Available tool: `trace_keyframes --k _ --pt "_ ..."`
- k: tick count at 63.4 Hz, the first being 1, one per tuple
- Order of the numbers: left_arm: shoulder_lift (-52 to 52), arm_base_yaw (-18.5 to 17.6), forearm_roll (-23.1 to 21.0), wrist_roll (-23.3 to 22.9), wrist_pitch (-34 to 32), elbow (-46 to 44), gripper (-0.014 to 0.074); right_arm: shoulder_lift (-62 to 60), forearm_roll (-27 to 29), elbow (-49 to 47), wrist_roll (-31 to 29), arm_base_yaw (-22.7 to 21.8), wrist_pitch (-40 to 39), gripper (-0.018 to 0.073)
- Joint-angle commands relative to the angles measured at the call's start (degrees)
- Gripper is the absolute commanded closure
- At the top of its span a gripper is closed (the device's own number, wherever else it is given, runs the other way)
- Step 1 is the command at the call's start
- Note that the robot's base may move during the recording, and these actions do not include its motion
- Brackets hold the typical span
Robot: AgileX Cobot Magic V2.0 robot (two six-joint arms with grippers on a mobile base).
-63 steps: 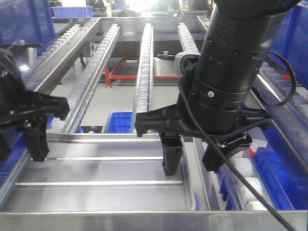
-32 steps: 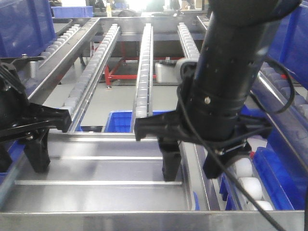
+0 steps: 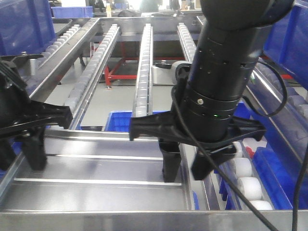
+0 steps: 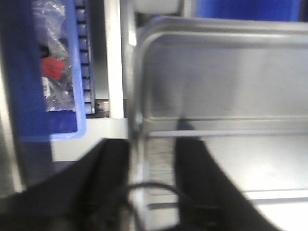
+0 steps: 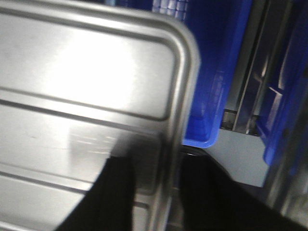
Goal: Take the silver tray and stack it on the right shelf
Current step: 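Close both grippers on the silver tray's side rims, then lift the silver tray with both grippers off the roller shelf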
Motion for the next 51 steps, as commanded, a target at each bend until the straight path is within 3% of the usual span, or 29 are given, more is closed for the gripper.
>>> trace_keyframes --k 1,6,26,51 --pt "-1.9 -0.1 0.2 -0.5 -1.2 -1.1 0.0605 -0.6 -1.7 -0.6 -0.1 -0.2 -1.1 0.0406" --pt "-1.9 -0.1 0.6 -0.5 -1.0 -1.1 0.0707 -0.6 -1.7 -0.6 -0.1 -0.2 -1.0 0.0519" --pt "-2.9 -0.1 0.6 -0.8 1.3 -1.7 0.0689 -3.4 -1.8 -0.8 -0.1 -0.2 1.1 0.0503" --pt "-14.4 -0.8 1.6 -0.8 12.8 -11.2 0.0689 -14.7 -9.0 -8.7 -0.1 -0.2 15.0 0.0503"
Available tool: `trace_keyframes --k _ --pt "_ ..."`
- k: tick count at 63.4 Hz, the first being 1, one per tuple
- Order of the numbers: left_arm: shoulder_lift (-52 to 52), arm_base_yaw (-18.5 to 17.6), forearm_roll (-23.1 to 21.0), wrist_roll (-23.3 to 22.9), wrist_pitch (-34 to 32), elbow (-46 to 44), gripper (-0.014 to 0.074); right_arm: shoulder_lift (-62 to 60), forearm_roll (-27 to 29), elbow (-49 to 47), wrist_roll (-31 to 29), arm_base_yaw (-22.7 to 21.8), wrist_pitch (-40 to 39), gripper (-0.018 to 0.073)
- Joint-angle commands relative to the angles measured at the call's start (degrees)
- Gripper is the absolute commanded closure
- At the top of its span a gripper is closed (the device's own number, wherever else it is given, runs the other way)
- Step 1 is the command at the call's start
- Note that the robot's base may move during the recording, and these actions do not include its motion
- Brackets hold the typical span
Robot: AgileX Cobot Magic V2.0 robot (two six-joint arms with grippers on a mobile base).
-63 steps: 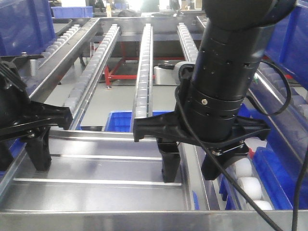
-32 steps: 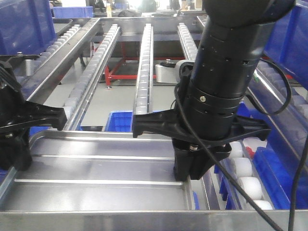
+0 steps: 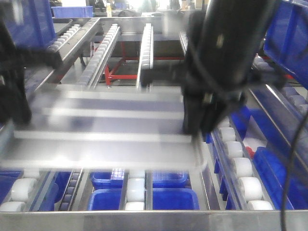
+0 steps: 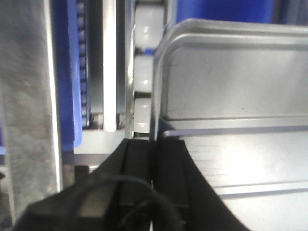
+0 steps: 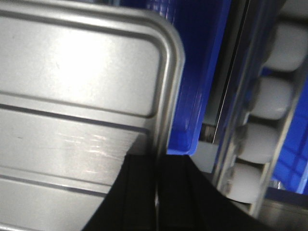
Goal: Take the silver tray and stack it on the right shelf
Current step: 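Lift the silver tray with both grippers off the roller shelf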
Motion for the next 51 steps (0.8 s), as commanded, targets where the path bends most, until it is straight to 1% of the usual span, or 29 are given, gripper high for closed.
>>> trace_keyframes --k 1,11,20,27,39,46,51 --pt "-5.0 -0.9 1.8 -0.2 2.0 -4.2 0.0689 -5.2 -4.0 -3.9 -1.1 -0.2 4.2 0.0503" --pt "-7.3 -3.0 2.1 -0.2 7.7 -8.6 0.0689 -9.8 -5.2 -7.0 -1.1 -0.2 8.2 0.0503" --pt "-7.8 -6.0 2.1 -0.2 9.7 -12.1 0.0689 -13.6 -5.5 -7.9 -1.1 -0.2 9.4 0.0503" --pt "-7.9 -8.1 2.1 -0.2 9.6 -13.9 0.0689 -16.0 -6.0 -7.9 -1.1 -0.2 10.4 0.0503" --pt "-7.9 -8.5 1.7 -0.3 9.2 -14.2 0.0689 -17.2 -6.3 -7.9 -1.1 -0.2 11.3 0.0503" --pt "-7.9 -8.5 3.5 -0.3 8.9 -14.2 0.0689 -17.2 -6.3 -7.9 -1.1 -0.2 11.3 0.0503" --pt "-7.9 -8.5 3.5 -0.3 8.9 -14.2 0.0689 -17.2 -6.3 -7.9 -1.1 -0.2 11.3 0.0503"
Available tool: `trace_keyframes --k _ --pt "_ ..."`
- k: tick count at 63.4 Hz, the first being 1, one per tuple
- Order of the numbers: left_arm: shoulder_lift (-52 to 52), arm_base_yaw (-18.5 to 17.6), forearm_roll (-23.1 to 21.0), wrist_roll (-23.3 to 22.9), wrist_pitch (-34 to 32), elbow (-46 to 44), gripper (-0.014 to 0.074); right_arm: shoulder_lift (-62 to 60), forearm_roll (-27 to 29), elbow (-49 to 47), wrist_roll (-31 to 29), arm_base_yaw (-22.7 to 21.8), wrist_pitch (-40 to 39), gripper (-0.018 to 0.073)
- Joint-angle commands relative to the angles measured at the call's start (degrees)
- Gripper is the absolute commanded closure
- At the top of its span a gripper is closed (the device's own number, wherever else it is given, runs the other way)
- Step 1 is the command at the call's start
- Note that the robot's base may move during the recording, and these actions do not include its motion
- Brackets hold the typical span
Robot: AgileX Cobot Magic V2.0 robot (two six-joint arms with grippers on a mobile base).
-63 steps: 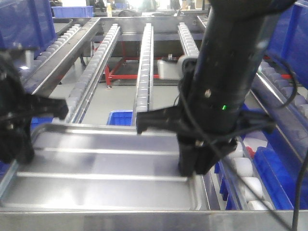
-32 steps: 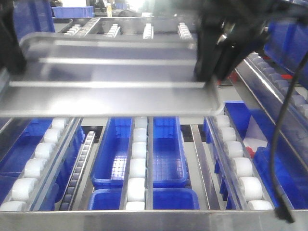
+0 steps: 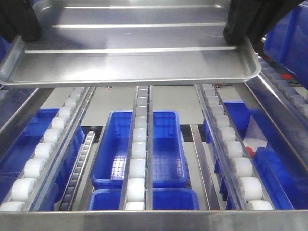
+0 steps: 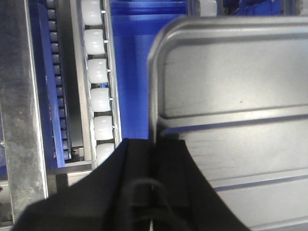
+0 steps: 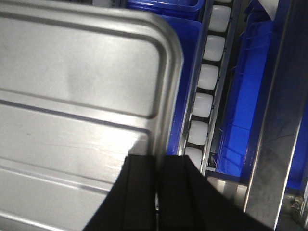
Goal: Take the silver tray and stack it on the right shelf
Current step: 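Lift the silver tray with both grippers off the roller shelf, then hold the silver tray with both grippers while the base drives to the other shelf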
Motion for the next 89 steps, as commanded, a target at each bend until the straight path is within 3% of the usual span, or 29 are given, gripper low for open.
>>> trace_keyframes --k 1,89 --pt "-1.7 -0.6 1.8 0.6 -1.8 -1.9 0.0689 -2.0 -2.1 -2.2 -1.1 -0.2 -2.9 0.0503" --pt "-1.7 -0.6 1.8 0.6 0.3 -1.9 0.0689 -2.0 -2.1 -2.2 -1.1 -0.2 -2.2 0.0503"
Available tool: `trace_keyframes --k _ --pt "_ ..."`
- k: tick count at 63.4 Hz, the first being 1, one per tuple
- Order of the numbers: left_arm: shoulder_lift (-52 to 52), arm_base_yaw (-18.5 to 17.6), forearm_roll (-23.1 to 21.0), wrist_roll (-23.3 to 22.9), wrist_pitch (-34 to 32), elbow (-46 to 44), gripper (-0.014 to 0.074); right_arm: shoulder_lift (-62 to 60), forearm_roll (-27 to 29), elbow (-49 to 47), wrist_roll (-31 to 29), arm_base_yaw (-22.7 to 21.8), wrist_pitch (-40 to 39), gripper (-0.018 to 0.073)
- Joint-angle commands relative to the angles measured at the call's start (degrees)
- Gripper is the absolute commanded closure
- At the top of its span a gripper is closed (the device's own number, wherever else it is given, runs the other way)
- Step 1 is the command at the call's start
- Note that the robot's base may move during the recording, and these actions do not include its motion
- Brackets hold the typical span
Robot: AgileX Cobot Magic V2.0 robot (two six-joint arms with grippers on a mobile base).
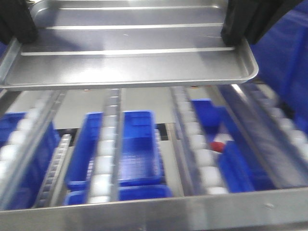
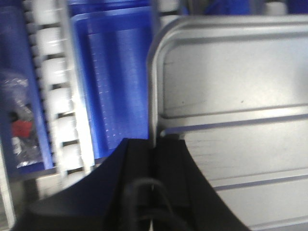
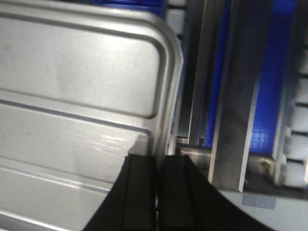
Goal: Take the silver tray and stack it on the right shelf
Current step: 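Hold the silver tray with both grippers while the base drives to the other shelf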
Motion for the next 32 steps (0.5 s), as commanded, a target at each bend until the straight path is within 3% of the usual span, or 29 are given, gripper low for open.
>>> trace_keyframes --k 1,32 --pt "-1.7 -0.6 1.7 0.7 -0.9 -1.9 0.0689 -2.0 -2.4 -2.1 -1.1 -0.2 -2.2 0.0503" --pt "-1.7 -0.6 1.7 0.7 -0.9 -1.9 0.0689 -2.0 -2.4 -2.1 -1.1 -0.2 -2.2 0.0503"
